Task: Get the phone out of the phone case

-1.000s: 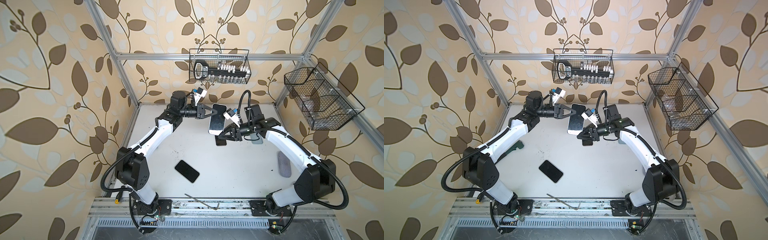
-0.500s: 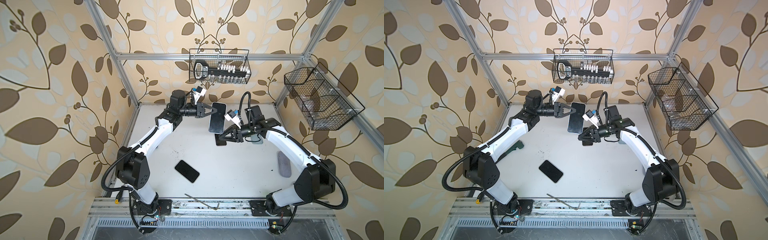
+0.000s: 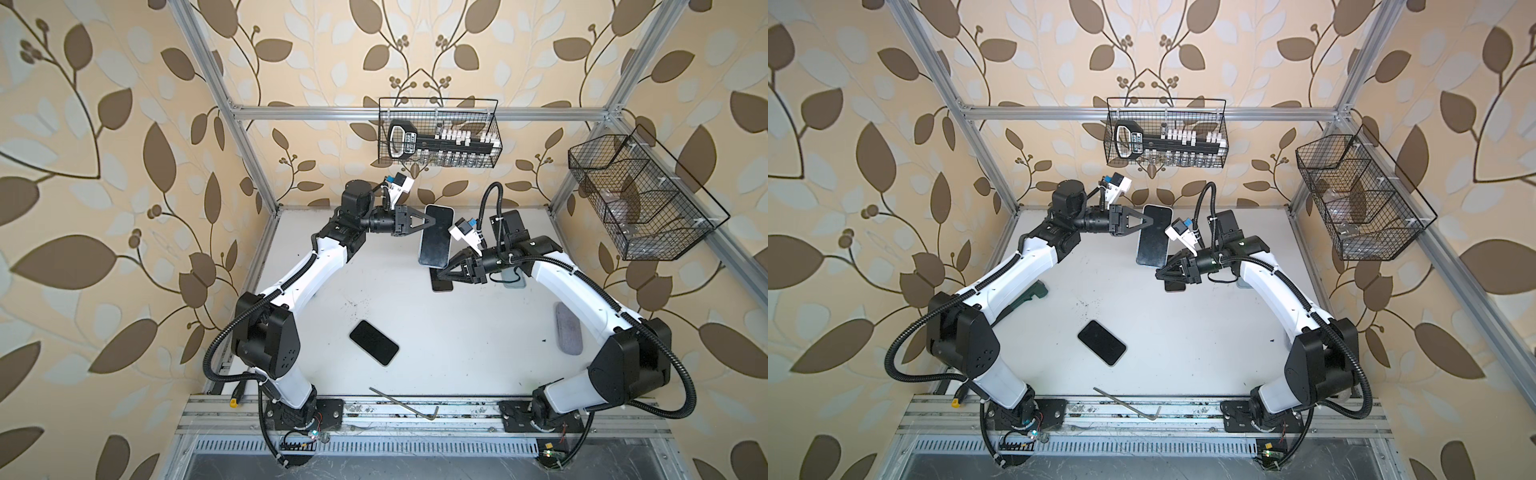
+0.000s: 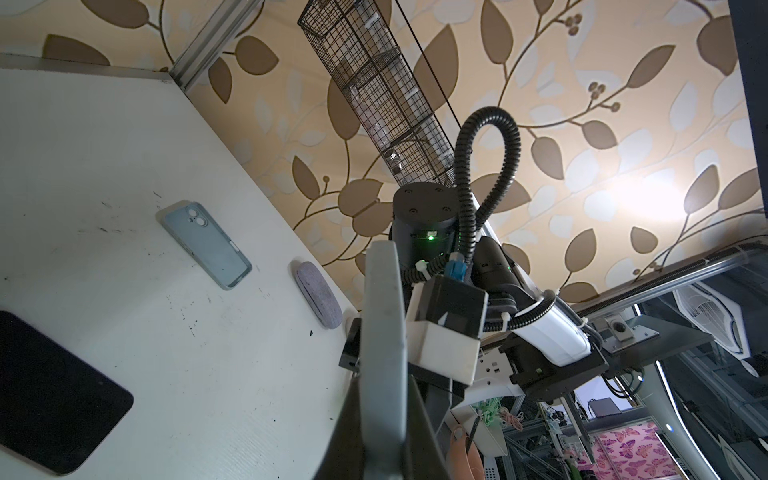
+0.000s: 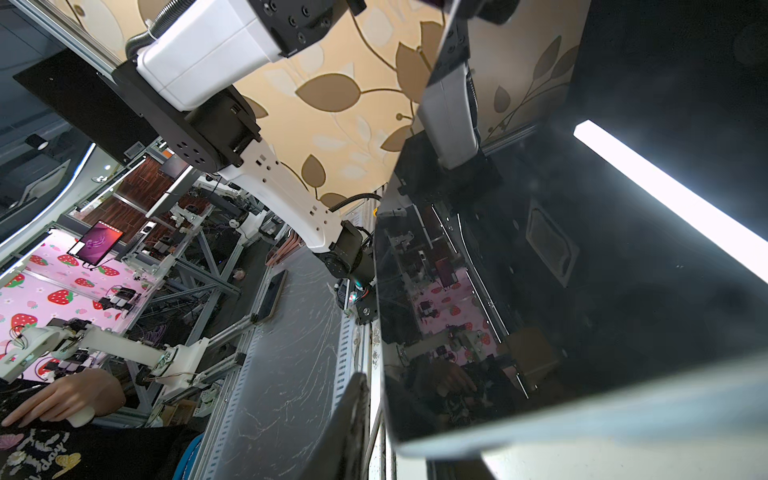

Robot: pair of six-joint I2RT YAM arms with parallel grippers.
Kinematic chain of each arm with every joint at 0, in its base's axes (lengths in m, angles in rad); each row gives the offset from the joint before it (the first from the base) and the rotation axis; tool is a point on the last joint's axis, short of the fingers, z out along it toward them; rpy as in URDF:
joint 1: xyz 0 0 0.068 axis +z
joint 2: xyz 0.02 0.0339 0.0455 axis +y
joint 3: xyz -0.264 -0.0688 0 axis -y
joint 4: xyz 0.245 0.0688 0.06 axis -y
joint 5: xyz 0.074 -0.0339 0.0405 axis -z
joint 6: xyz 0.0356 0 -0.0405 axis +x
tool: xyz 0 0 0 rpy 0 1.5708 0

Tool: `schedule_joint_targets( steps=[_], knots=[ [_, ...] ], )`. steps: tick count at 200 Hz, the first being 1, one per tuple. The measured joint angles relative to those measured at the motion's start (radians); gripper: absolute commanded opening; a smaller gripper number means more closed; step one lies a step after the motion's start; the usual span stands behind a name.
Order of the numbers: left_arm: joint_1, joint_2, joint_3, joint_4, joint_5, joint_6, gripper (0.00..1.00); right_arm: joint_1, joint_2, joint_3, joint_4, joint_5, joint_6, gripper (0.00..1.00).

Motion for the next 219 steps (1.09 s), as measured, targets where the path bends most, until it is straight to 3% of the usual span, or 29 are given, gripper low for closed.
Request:
schedule_joint_targets(
  steps=[155, 188, 219],
  knots=[
    [-0.005, 0.004, -0.001, 0.062, 0.019, -0.031, 0.00, -0.006, -0.002, 0.000, 0.009, -0.024, 0.017, 0.07],
    [-0.006, 0.004, -0.021, 0.116, 0.011, -0.100, 0.00, -0.008, -0.026, -0.023, 0.032, -0.023, 0.019, 0.04],
    [-0.017, -0.002, -0.100, 0.254, -0.025, -0.249, 0.00, -0.021, -0.055, -0.056, 0.046, -0.028, 0.021, 0.04]
  ],
)
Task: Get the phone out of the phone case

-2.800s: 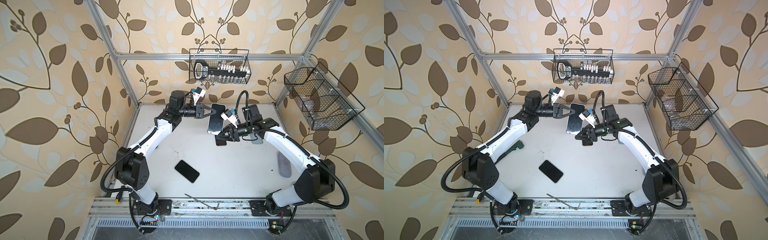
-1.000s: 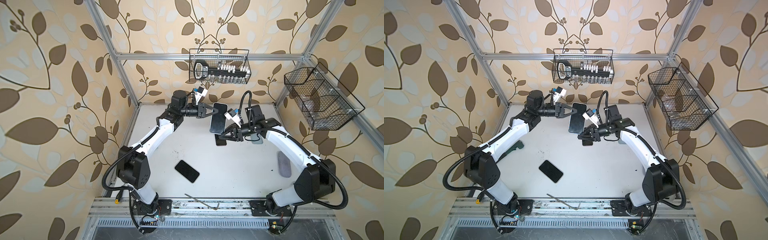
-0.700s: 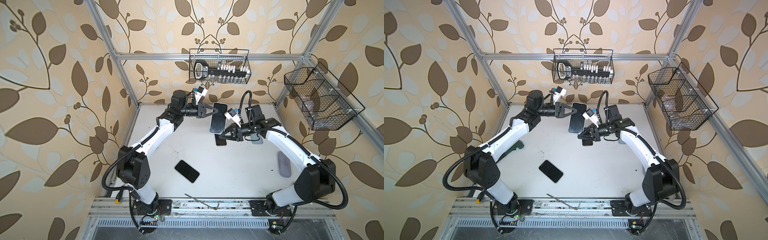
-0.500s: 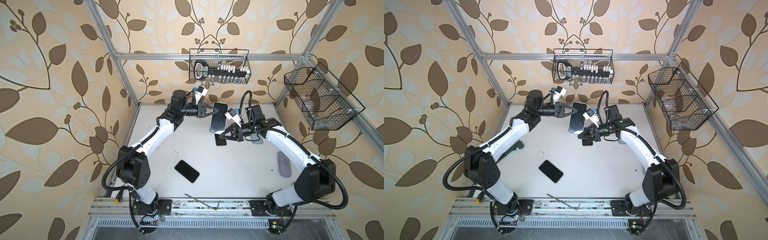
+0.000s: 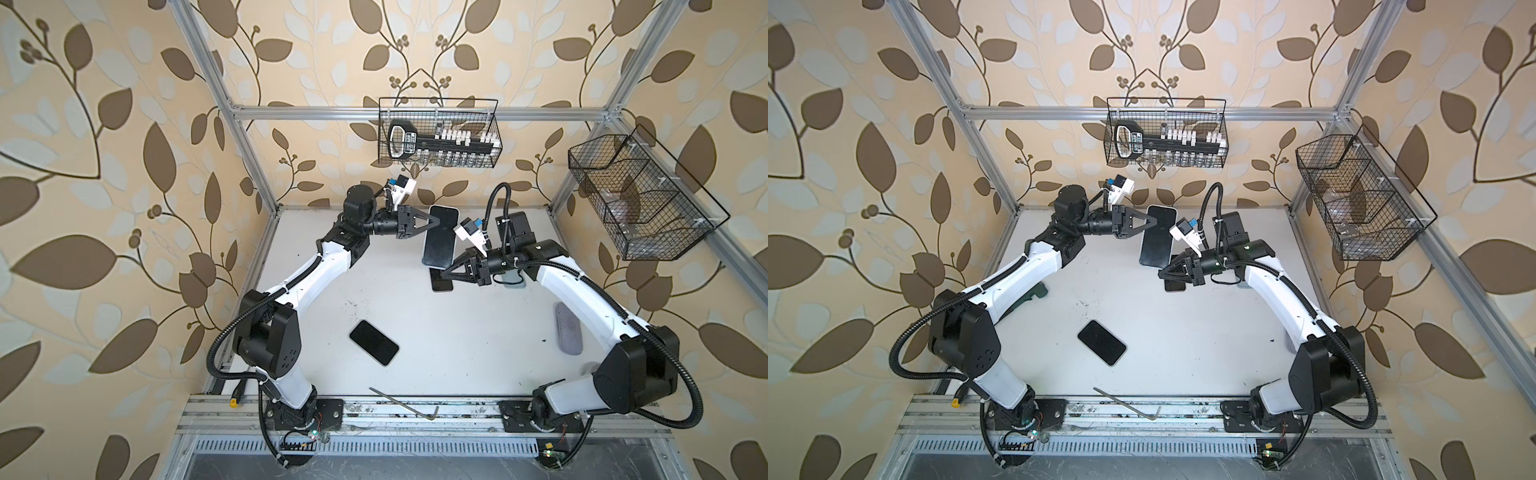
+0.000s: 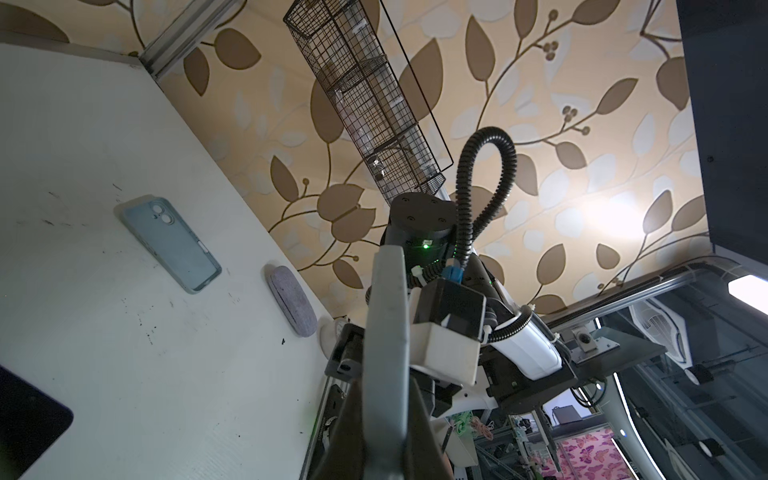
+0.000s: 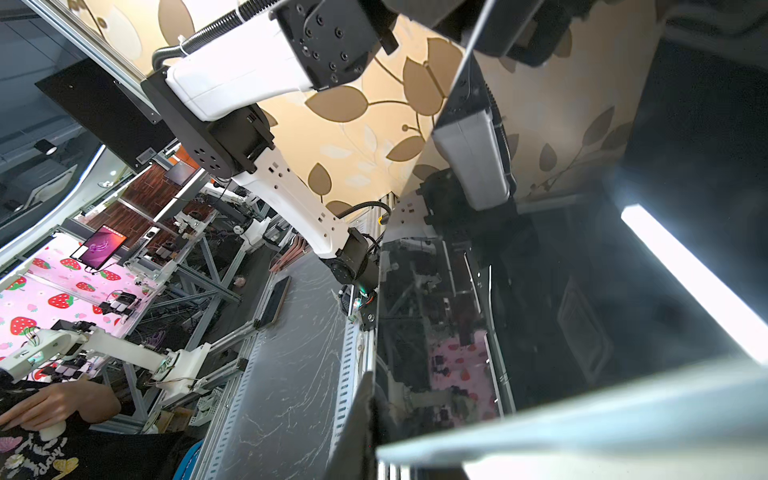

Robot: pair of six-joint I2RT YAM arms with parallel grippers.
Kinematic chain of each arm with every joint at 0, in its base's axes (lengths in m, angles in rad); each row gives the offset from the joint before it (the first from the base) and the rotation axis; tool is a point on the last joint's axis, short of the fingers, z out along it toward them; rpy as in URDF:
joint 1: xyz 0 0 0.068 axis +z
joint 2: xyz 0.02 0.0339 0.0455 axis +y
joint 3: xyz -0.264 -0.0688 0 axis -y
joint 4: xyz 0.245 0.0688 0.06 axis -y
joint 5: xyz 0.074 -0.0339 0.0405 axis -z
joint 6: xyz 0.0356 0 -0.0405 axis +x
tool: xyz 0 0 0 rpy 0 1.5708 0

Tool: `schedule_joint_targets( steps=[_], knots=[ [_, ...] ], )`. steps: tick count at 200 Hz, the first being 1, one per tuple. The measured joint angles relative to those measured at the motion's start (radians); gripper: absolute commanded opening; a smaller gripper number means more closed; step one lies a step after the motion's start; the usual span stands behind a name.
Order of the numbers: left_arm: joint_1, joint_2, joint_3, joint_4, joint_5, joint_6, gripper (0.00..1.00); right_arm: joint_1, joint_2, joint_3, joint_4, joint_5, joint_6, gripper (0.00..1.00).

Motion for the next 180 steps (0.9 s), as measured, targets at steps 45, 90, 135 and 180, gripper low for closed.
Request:
schedule_joint_targets(
  steps=[45, 90, 135, 180],
  knots=[
    [-0.002, -0.024, -0.076, 0.088, -0.048, -0.142, 0.00, -0.007, -0.005, -0.020, 0.002, -0.033, -0.036, 0.04],
    [0.000, -0.053, -0.077, 0.086, -0.142, -0.275, 0.00, -0.010, -0.010, -0.029, -0.005, -0.016, -0.118, 0.04],
    [0.000, -0.061, -0.077, 0.096, -0.160, -0.324, 0.00, -0.023, -0.010, -0.035, -0.024, -0.016, -0.153, 0.14],
    [0.000, -0.061, -0.061, 0.005, -0.156, -0.239, 0.00, -0.037, -0.032, -0.034, -0.060, -0.011, -0.153, 0.47]
  ],
)
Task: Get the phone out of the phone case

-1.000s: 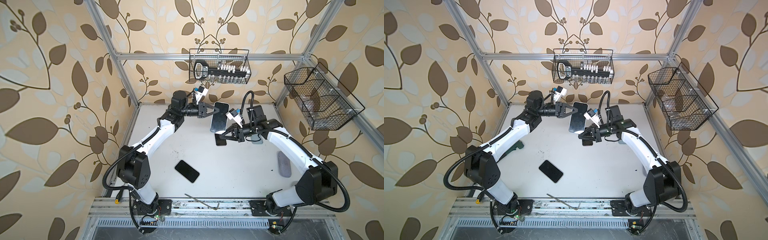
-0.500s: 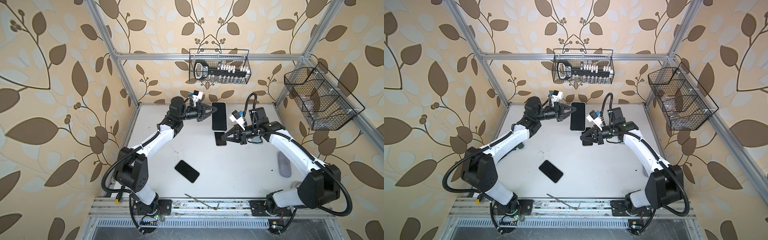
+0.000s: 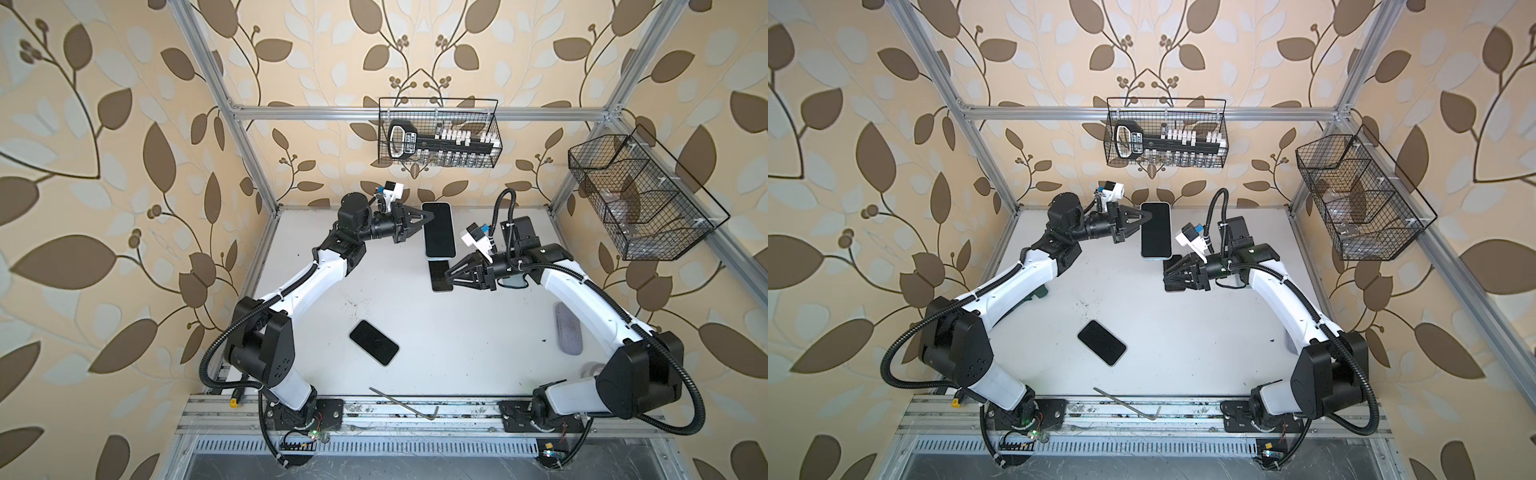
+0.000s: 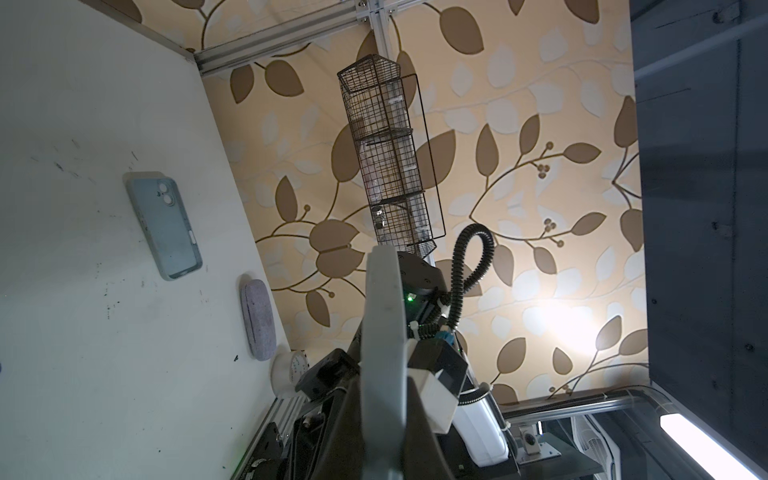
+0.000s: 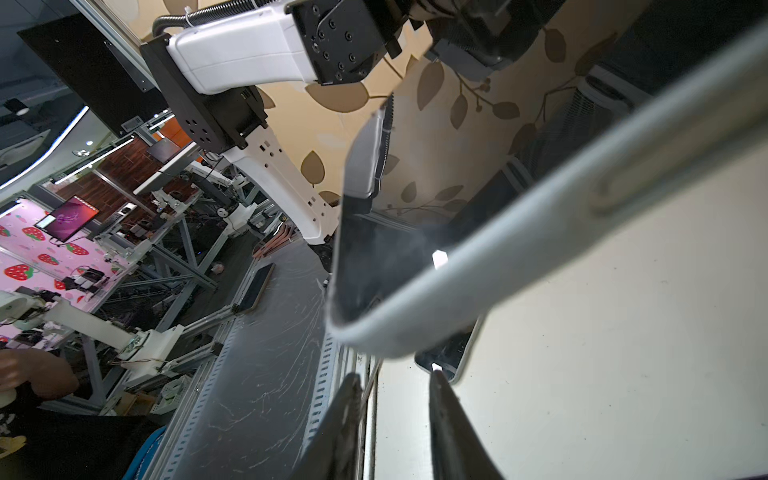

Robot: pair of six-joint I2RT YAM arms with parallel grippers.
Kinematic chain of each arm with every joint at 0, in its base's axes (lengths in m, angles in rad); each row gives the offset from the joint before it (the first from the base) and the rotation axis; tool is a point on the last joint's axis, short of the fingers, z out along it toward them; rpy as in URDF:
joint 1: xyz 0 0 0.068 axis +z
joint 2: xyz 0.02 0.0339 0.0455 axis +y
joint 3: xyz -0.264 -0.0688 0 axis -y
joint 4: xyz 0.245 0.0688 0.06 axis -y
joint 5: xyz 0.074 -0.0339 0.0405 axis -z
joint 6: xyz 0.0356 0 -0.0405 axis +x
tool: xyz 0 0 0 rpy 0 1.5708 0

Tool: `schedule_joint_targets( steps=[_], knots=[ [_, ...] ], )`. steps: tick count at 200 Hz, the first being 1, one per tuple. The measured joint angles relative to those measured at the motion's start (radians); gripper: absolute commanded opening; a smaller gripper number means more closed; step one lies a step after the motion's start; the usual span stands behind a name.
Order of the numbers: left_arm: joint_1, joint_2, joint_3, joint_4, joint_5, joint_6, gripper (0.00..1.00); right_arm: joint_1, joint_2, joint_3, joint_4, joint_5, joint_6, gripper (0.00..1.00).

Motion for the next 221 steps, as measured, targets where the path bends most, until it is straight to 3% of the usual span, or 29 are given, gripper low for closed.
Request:
schedule_joint_targets(
  steps=[32, 96, 221],
  knots=[
    [0.000, 0.000, 0.055, -0.118, 0.015, 0.143, 0.00, -0.006, -0.008, 0.035, -0.054, 0.006, -0.017, 0.53],
    [0.000, 0.001, 0.085, -0.173, 0.103, 0.335, 0.00, 0.009, 0.012, 0.142, -0.190, 0.048, -0.077, 0.45],
    [0.000, 0.001, 0.090, -0.172, 0.137, 0.373, 0.00, 0.100, 0.097, 0.193, -0.193, 0.107, -0.052, 0.27]
  ],
)
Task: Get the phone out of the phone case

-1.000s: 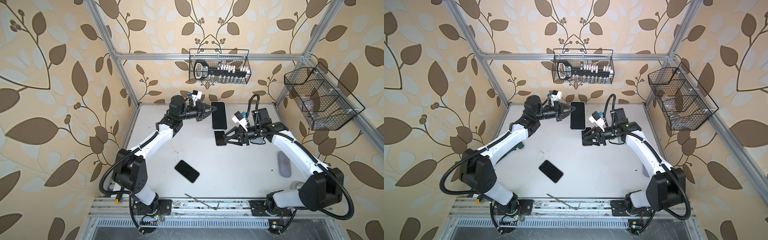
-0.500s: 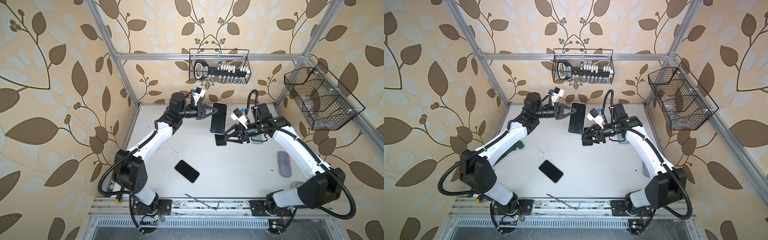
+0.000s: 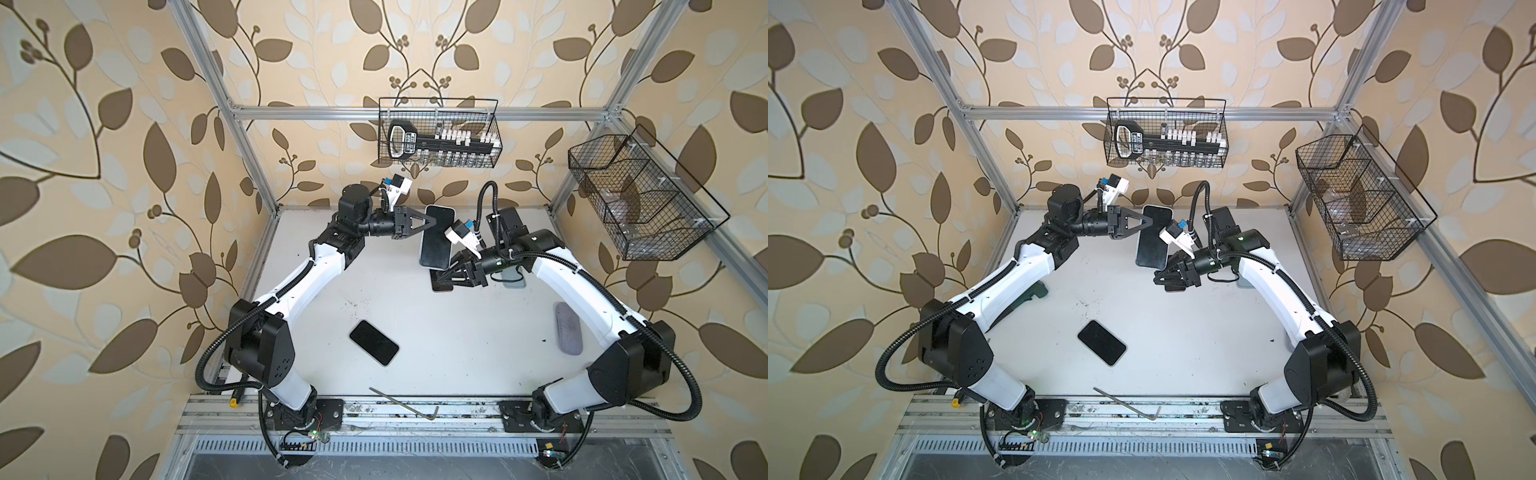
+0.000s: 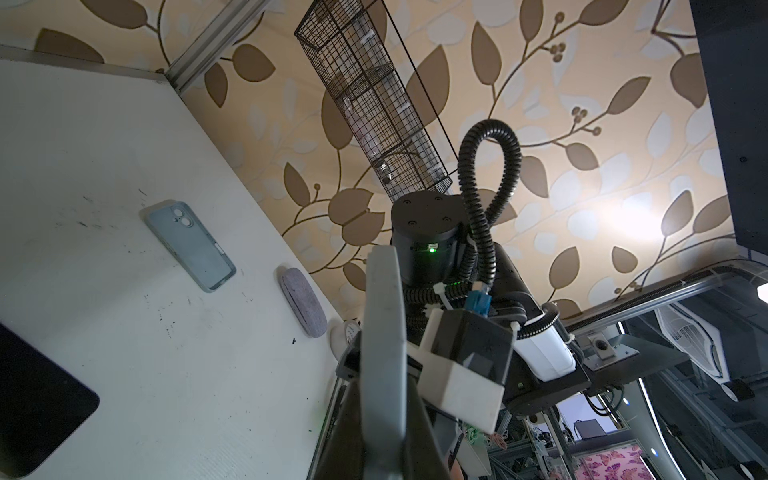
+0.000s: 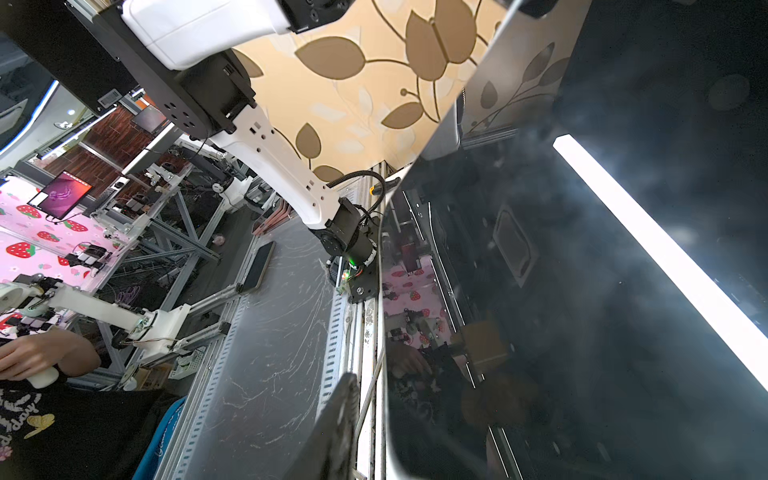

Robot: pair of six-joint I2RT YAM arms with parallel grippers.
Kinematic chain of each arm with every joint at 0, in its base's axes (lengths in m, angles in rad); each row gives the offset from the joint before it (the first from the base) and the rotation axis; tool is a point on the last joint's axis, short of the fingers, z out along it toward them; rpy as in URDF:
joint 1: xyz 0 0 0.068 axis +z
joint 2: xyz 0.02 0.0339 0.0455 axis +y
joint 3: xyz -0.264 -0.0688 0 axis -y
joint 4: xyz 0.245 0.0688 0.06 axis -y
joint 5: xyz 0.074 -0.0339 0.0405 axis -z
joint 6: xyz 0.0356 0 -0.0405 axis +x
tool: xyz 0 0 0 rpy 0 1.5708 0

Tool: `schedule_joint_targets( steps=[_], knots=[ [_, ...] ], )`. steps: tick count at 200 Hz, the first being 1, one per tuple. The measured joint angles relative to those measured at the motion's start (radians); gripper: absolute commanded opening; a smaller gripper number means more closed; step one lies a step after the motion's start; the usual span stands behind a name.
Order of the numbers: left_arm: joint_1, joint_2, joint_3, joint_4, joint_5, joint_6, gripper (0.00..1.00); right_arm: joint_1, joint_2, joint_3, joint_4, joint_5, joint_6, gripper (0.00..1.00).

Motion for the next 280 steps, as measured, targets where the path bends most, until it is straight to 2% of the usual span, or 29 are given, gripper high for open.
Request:
schedule_joint_targets(
  steps=[95, 184, 280],
  knots=[
    [0.000, 0.000, 0.000, 0.024, 0.001, 0.000, 0.00, -0.011, 0.015, 0.000, 0.023, -0.030, 0.022, 0.17],
    [-0.002, 0.000, 0.000, 0.048, 0.002, 0.000, 0.00, -0.042, 0.024, 0.000, 0.019, -0.093, 0.021, 0.19],
    [-0.002, 0.000, 0.000, 0.053, 0.012, 0.001, 0.00, -0.047, 0.034, 0.000, -0.010, -0.129, -0.008, 0.08]
  ],
)
